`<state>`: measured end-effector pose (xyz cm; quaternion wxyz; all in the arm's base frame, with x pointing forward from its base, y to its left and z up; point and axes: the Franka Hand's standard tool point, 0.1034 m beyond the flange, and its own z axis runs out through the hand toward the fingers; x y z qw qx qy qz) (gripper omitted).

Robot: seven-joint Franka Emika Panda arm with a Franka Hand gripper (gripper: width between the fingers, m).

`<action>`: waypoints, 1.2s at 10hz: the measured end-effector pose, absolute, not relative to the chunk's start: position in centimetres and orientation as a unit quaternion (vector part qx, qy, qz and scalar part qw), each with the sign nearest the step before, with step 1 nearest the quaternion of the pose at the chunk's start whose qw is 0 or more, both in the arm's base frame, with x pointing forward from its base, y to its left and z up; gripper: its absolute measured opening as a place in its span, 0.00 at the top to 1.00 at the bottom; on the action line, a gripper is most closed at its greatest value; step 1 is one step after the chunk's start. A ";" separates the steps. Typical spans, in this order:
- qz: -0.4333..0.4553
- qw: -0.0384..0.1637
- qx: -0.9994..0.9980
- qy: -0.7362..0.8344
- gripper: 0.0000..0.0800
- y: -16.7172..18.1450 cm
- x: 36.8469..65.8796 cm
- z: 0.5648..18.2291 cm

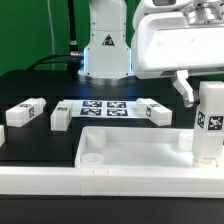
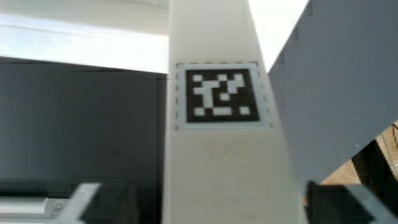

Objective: Assemble desk

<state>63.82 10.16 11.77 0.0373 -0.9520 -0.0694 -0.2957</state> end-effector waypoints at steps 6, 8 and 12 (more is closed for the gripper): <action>-0.294 0.040 -0.953 -0.067 0.19 10.4 64.0 13.2; -0.280 0.042 -0.957 -0.063 0.19 9.7 64.3 14.2; -0.214 0.056 -0.974 -0.058 0.19 11.1 63.6 12.7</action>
Offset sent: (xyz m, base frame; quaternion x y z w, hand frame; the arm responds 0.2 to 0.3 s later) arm -0.0024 -0.0023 0.0052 -0.0164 -0.0066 0.0259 0.9995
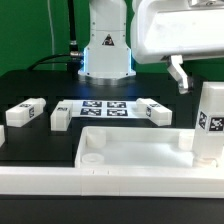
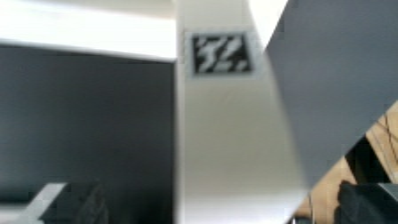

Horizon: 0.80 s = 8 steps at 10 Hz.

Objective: Assemble desk

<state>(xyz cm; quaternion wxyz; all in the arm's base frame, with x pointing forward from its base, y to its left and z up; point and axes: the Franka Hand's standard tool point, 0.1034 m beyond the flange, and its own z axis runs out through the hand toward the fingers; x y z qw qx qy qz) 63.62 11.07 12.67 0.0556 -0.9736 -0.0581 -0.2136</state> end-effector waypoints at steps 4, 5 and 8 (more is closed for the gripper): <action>-0.061 0.069 -0.993 -0.068 0.19 11.0 63.2 12.2; -0.038 0.071 -0.994 -0.071 0.19 10.6 63.0 12.2; -0.024 0.072 -0.995 -0.069 0.19 10.3 63.0 12.3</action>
Offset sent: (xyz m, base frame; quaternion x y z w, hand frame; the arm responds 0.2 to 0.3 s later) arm 0.0015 -0.0106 -0.0024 -0.0163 -0.1936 -0.0258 0.9806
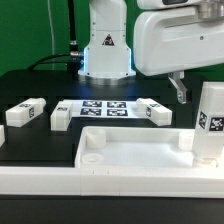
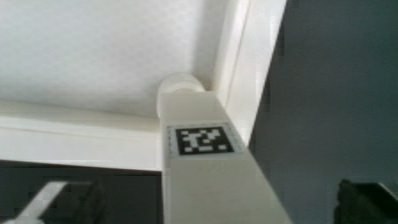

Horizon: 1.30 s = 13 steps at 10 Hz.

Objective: Assemble desk

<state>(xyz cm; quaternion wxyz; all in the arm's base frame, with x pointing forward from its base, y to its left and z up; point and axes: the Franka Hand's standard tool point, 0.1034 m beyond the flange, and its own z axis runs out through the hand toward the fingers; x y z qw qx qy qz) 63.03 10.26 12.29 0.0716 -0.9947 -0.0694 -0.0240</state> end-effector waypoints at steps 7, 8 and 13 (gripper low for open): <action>-0.031 0.041 -0.994 -0.099 0.19 9.8 63.7 12.9; -0.030 0.041 -0.994 -0.099 0.19 9.8 63.7 12.9; -0.029 0.041 -0.992 -0.113 0.64 9.7 63.7 12.8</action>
Offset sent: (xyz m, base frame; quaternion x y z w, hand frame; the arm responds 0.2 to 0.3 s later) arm 0.0176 -0.0235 0.0082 -0.1121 -0.0023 -0.0499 0.9924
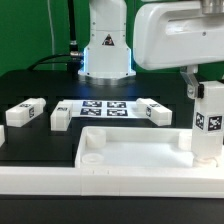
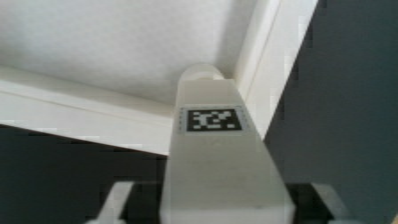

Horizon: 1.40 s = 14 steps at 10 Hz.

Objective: Assemble desk

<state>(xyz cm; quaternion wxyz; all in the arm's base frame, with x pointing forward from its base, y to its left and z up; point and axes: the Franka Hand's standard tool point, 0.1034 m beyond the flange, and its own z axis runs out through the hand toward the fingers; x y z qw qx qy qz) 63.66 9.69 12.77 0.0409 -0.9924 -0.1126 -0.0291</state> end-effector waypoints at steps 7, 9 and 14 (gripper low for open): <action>-0.023 0.049 -0.998 0.040 0.64 9.8 63.7 12.8; -0.023 0.055 -0.988 0.141 0.64 9.6 63.6 12.7; -0.007 0.055 -0.921 0.386 0.64 10.1 63.4 12.6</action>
Offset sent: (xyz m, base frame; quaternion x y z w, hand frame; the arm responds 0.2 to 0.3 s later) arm 0.0000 0.0000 0.0000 0.0000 0.0000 0.1938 0.9810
